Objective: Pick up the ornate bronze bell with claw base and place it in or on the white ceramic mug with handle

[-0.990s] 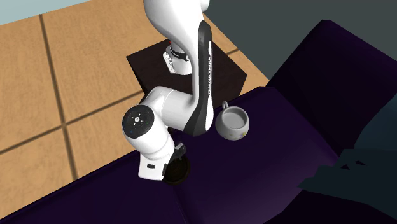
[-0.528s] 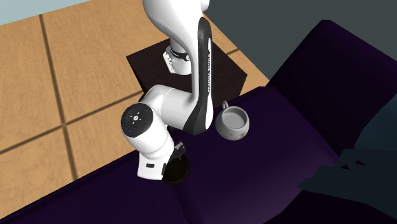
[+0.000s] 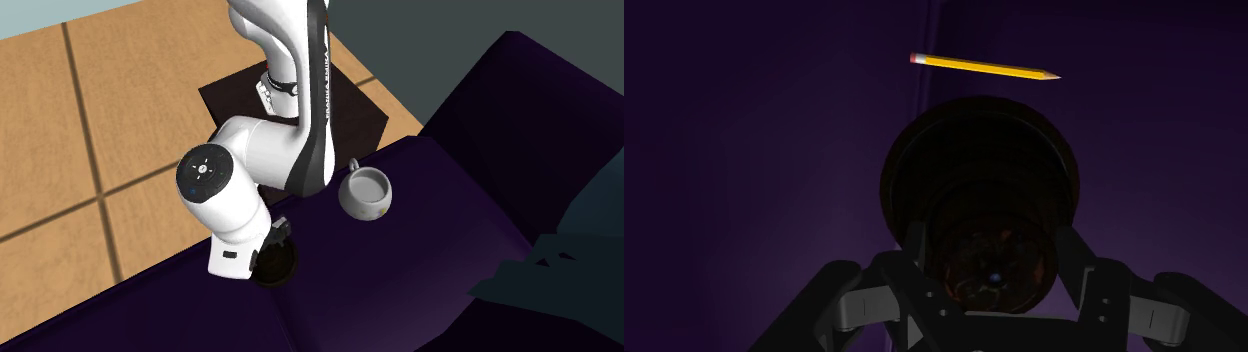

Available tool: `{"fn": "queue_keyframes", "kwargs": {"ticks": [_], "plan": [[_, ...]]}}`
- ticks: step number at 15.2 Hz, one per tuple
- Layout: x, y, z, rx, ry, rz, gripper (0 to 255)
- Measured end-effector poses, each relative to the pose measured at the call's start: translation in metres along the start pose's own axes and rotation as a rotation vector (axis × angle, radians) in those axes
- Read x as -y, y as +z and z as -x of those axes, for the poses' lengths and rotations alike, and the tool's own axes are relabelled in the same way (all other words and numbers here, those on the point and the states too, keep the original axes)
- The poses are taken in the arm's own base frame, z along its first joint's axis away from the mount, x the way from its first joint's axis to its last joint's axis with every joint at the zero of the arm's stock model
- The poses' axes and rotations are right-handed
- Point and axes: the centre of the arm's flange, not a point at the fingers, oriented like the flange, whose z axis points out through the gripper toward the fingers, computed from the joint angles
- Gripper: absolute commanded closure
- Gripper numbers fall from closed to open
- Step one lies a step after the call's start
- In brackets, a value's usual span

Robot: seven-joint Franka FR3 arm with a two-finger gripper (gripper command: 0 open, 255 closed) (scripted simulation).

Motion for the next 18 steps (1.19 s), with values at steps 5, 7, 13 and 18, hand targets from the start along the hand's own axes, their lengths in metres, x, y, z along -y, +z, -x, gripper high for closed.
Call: {"fn": "queue_keyframes", "kwargs": {"ticks": [5,7,13,18], "plan": [[-0.001,-0.025,-0.001,0.000,0.000,0.000,255],[0.000,-0.037,-0.003,0.000,0.000,0.000,255],[0.000,-0.069,-0.007,0.000,0.000,0.000,255],[0.001,-0.094,-0.009,0.000,0.000,0.000,255]]}}
